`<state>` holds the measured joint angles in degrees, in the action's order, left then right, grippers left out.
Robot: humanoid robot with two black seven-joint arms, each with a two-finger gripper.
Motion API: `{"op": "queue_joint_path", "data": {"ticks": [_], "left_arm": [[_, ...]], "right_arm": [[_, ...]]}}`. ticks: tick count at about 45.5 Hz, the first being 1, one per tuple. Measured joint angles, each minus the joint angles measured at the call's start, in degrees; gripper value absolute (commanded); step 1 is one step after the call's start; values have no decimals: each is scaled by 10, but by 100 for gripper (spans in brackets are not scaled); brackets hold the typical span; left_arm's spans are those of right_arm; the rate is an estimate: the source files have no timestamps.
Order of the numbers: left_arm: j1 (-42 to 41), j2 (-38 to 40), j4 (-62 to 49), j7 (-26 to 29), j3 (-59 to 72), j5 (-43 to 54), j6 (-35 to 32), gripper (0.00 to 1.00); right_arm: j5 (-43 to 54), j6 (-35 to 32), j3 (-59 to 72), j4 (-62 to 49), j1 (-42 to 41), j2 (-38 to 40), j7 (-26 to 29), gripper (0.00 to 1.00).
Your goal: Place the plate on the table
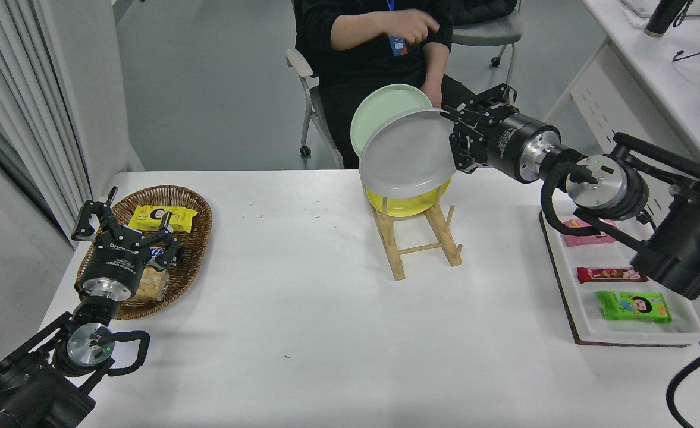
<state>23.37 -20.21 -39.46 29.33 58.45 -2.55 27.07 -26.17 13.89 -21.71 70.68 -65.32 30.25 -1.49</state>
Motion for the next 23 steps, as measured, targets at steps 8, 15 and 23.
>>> {"op": "queue_joint_path", "data": {"ticks": [8,15,23], "left_arm": [[0,0,0,0,0,0,0,98],[0,0,0,0,0,0,0,98],[0,0,0,0,0,0,0,98]], "right_arm": [[-14,-1,1,6,-12,1,0,0],[-35,-2,1,14,-20,-1,1,0],[-72,1,5,24,-27,-6,1,0]]}}
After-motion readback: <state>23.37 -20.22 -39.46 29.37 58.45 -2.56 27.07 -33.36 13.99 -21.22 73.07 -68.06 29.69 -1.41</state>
